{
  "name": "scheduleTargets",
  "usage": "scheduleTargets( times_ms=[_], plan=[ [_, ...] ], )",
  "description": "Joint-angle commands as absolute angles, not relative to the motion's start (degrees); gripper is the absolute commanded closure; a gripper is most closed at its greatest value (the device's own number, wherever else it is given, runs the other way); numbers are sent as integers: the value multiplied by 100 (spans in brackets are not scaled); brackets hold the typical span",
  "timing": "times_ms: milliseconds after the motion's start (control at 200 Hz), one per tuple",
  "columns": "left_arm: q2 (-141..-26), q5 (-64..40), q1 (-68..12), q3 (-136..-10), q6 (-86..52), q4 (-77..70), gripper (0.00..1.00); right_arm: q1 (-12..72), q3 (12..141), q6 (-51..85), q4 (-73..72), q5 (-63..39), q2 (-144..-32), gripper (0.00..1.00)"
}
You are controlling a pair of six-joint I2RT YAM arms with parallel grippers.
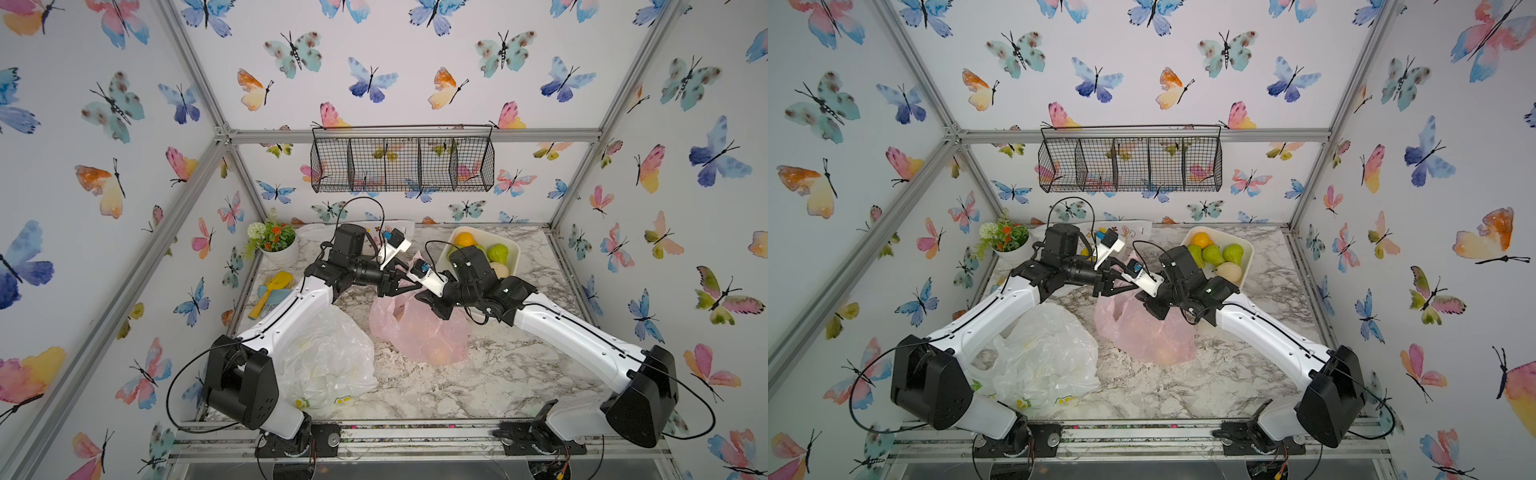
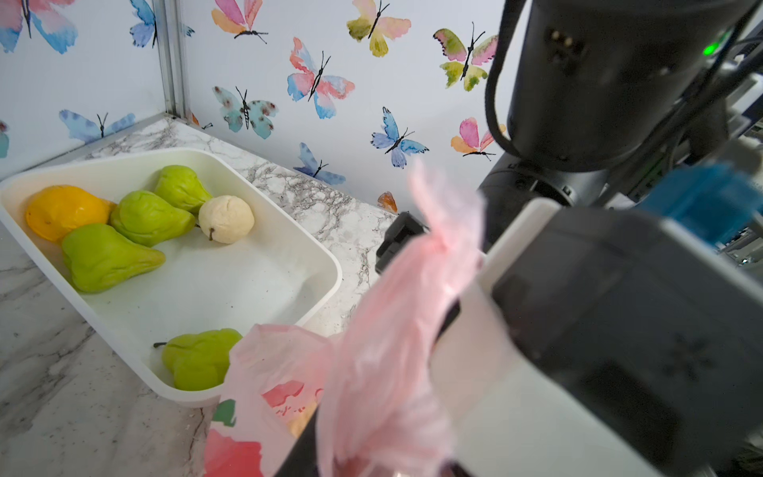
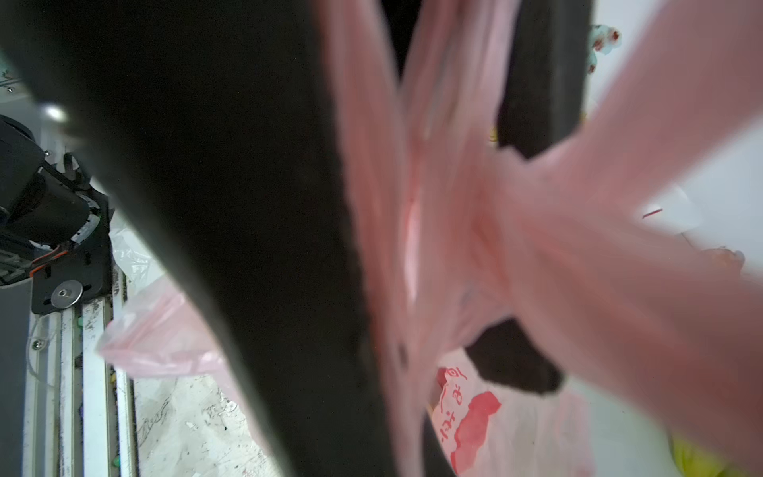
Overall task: Place the pears into plastic bags & tie knots
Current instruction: Tie the plastic bag at the center of the board.
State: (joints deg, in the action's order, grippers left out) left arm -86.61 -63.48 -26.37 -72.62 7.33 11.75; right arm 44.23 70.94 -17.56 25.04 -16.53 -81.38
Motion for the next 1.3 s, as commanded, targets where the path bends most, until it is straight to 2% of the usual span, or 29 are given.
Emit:
scheduleTargets(
  times_ms=[0,70,140,205,345,450,561,661,951,1186,1296],
  plan=[
    [-8701,-6473,-2658,-7305,616,897,82,4430,7122,-1663,2569,-1681,-8132,82],
    [-8703,-6465,-2651,-7282,643,901,86,4430,7086,-1597,2554,-1670,-8041,75],
    [-8706,-6439,-2624,-7261,710,938,91,4401,7076,-1404,2528,-1697,-7878,56],
    [-8690,-6412,-2567,-7222,849,993,95,4265,7114,-1032,2498,-1759,-7642,43],
    [-8640,-6408,-2427,-7102,1023,876,98,3383,7391,108,2445,-2499,-7340,30],
    [-8658,-6353,-2441,-7170,1046,877,98,2739,8076,1097,2889,-3264,-7877,32],
    [-8691,-6237,-2470,-7263,1114,1027,98,2701,8511,1915,2860,-4070,-8373,38],
    [-8746,-6136,-2470,-7369,1248,1300,98,2708,8652,2333,2562,-4220,-8546,40],
    [-8833,-6069,-2470,-7486,1206,1426,96,3031,9101,2092,2722,-4373,-8982,47],
    [-8904,-5943,-2465,-7523,1233,1552,96,3076,9176,2115,2446,-4478,-8869,48],
    [-8912,-5894,-2461,-7541,1249,1584,96,3085,9258,1823,2845,-4368,-8937,48]
  ],
)
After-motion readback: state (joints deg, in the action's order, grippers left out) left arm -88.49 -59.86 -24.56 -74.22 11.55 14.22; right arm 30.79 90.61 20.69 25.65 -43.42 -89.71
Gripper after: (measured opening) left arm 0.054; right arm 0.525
